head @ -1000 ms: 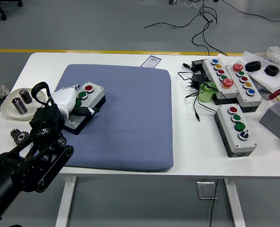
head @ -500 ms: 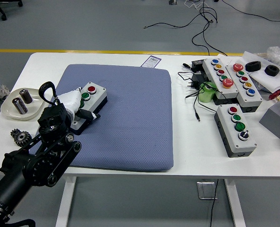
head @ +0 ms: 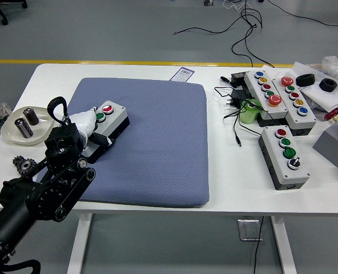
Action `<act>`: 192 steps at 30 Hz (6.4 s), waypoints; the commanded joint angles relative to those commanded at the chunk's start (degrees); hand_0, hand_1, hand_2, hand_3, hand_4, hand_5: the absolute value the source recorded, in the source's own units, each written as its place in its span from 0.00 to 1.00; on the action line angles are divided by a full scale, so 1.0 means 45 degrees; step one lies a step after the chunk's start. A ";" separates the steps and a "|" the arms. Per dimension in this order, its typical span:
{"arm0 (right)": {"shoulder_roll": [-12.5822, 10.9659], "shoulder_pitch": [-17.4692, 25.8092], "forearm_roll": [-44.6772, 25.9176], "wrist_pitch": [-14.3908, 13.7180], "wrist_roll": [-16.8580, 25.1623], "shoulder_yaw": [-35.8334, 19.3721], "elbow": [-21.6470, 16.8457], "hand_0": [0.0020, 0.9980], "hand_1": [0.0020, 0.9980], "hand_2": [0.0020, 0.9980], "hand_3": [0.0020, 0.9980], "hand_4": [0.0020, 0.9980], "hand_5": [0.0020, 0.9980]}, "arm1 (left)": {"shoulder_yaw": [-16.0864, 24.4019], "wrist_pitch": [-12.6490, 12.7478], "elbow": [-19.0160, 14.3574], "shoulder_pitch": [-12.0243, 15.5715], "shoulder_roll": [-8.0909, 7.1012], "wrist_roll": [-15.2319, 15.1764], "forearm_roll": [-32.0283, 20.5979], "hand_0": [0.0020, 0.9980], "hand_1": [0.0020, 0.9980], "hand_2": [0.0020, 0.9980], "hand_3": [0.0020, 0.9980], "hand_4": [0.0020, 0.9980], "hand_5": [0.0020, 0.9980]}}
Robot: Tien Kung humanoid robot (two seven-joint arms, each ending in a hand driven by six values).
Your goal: Pick up the button,place it on the desk,press the button,press the button
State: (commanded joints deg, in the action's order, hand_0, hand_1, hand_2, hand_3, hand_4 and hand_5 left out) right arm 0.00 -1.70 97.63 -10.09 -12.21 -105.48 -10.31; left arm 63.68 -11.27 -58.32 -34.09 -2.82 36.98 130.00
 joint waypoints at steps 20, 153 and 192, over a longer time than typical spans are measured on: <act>0.0000 0.0053 0.0180 0.0013 0.0013 -0.0166 0.0000 0.52 0.69 0.73 0.66 0.34 0.17 | -0.0532 0.1538 -0.0278 0.0122 -0.0937 0.0000 0.0000 0.00 0.00 0.00 0.33 0.88 0.27; 0.0000 -0.0015 0.0656 0.0034 0.0030 -0.0342 0.0000 0.53 0.69 0.73 0.65 0.33 0.16 | -0.1581 0.5105 -0.7409 0.1506 -0.6476 -0.5771 -0.4122 0.00 0.00 0.00 0.59 0.56 1.00; 0.0000 -0.0076 0.0592 0.0044 0.0047 -0.0204 0.0000 0.53 0.68 0.72 0.65 0.33 0.16 | -0.4222 0.2035 -0.7454 0.1301 -0.6488 -0.4338 -0.3693 0.00 0.00 0.00 0.67 0.56 1.00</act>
State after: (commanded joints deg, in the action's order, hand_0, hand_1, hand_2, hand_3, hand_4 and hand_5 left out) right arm 0.00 -2.05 100.29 -9.90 -12.00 -106.40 -10.31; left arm 44.68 -2.12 -91.87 -28.24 -32.02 17.46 113.38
